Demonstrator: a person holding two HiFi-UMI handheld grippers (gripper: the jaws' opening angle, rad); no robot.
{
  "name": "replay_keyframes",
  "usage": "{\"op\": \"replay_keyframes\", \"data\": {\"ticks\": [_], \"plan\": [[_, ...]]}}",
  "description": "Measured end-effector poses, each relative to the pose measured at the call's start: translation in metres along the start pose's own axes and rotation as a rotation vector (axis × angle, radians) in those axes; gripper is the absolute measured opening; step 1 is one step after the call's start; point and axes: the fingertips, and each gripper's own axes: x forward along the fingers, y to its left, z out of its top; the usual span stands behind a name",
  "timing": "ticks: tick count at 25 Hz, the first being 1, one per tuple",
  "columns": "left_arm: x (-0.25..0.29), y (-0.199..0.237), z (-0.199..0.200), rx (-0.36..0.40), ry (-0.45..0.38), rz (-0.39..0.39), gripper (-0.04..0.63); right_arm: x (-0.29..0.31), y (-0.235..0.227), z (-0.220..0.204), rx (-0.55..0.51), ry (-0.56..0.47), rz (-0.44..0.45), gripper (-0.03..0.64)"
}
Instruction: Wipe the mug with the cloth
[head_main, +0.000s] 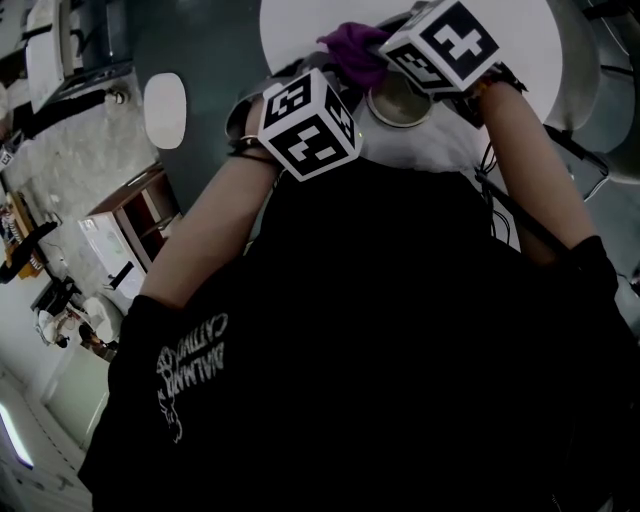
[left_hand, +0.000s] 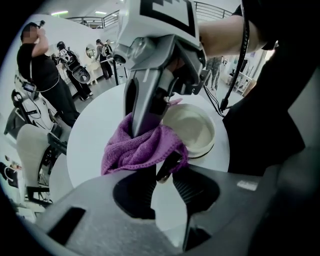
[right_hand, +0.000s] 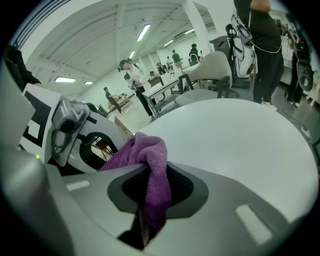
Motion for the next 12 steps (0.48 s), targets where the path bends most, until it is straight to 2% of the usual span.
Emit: {"op": "replay_keyframes", "data": {"ticks": [6,9,12], "plan": [[-0.002,0.0,-0.001,-0.011,-0.01,0.015,0.109,0.004,-0.003,-0.002,-0.016,0.008,-0.004,0.067],[-0.001,0.001,0.003,-0.014,-0.015,0.012,0.114,0.006,-0.011,-0.007,-0.078,0.042,-0.053,0.067],[-0.002,0.0,0.002,-0.006,-0.014,0.008,0.115,0.01,-0.008,-0.008,-0.164,0.046,-0.056,0.067]]}}
